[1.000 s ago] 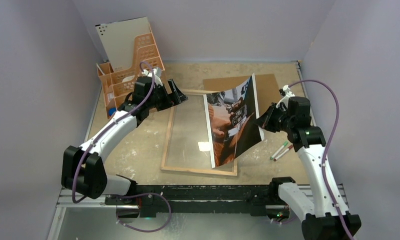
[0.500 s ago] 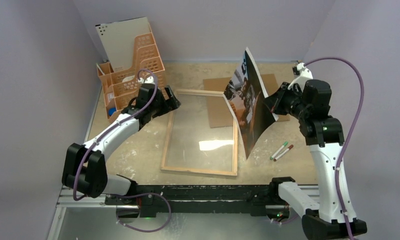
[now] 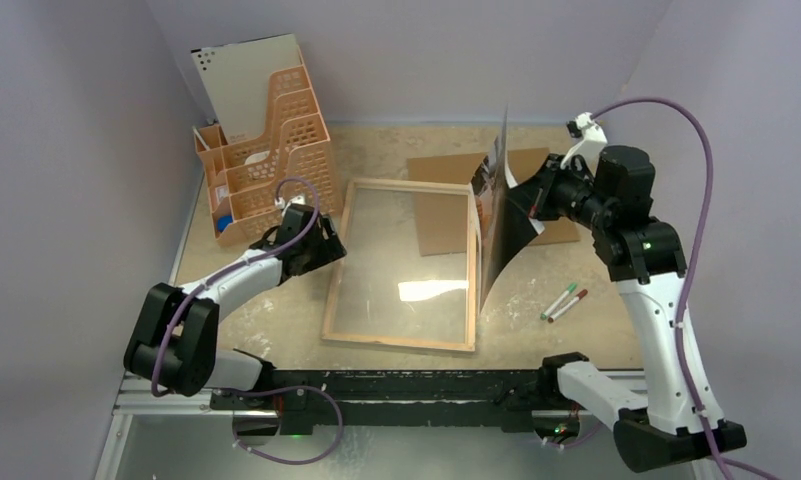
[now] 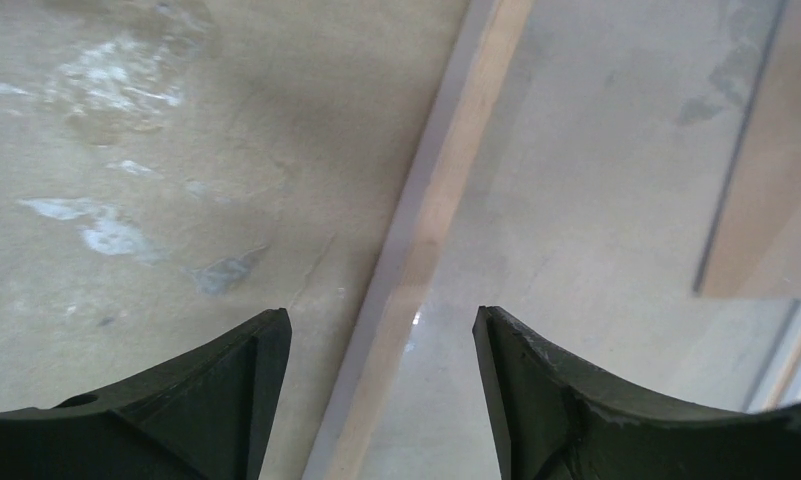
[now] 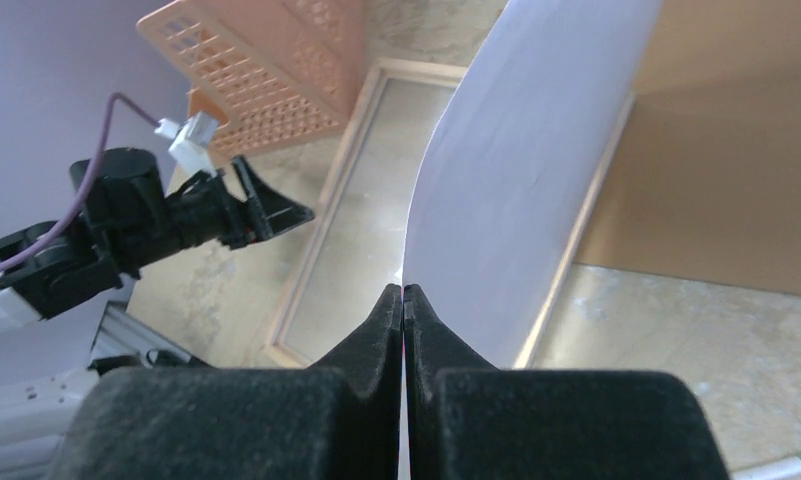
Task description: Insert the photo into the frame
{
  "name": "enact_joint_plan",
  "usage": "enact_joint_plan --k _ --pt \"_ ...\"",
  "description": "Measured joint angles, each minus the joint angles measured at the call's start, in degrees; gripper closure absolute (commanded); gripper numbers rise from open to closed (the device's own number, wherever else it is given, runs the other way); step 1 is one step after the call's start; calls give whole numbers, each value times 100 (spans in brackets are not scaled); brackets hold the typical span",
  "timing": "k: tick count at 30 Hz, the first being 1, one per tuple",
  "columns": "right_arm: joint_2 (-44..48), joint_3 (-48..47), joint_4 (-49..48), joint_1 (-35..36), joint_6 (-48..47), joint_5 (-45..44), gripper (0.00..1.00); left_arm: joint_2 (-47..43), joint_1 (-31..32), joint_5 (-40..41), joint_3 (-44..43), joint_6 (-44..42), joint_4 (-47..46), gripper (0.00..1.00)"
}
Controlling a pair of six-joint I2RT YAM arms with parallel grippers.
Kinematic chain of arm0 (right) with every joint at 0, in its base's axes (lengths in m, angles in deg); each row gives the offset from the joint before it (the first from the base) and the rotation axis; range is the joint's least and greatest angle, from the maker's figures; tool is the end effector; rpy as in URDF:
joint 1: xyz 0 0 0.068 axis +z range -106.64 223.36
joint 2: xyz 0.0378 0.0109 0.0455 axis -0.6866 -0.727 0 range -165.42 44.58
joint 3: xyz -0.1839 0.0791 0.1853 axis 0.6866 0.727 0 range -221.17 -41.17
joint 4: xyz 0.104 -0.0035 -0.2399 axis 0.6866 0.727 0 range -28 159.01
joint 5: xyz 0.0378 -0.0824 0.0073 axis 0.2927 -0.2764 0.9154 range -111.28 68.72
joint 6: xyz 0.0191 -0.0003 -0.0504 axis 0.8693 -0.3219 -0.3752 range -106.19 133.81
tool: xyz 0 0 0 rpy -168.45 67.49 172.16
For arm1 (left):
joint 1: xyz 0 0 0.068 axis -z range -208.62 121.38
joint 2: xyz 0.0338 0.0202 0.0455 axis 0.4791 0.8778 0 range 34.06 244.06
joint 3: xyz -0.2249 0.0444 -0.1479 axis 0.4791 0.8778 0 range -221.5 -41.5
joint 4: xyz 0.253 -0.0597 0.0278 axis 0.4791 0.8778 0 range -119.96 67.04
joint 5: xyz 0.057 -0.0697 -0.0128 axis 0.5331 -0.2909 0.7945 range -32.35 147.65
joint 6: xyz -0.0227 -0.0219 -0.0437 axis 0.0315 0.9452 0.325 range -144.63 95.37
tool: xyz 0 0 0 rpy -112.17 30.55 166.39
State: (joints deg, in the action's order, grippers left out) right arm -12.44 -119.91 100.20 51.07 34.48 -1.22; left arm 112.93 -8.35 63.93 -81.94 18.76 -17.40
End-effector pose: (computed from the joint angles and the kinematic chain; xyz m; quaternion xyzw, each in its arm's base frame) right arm 0.1815 0.0369 0.4510 -0.0145 0.7956 0.2797 0.5373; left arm 0.2519 -0.0889 0.1823 -0.2066 0.9184 -0.1320 0.3105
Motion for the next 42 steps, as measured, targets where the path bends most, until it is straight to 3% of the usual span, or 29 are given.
enact_joint_plan --k 14,19,27,35,42 --pt "-745 348 -667 2553 960 -1102 100 -85 2 -1700 634 662 -1665 30" --pt "-1099 868 -1193 3252 1604 -1462 100 -120 2 -1674 656 730 -1733 28" --pt "-1690 1755 -2092 3641 2761 -2017 100 -551 0 -817 319 562 -859 18" --pt "-2347 1982 -2911 4022 3654 -2907 100 -348 -7 -1375 -210 511 -927 17" --pt "-2474 2234 -3067 4164 4194 -3261 100 -76 -7 -1803 -284 533 -979 17"
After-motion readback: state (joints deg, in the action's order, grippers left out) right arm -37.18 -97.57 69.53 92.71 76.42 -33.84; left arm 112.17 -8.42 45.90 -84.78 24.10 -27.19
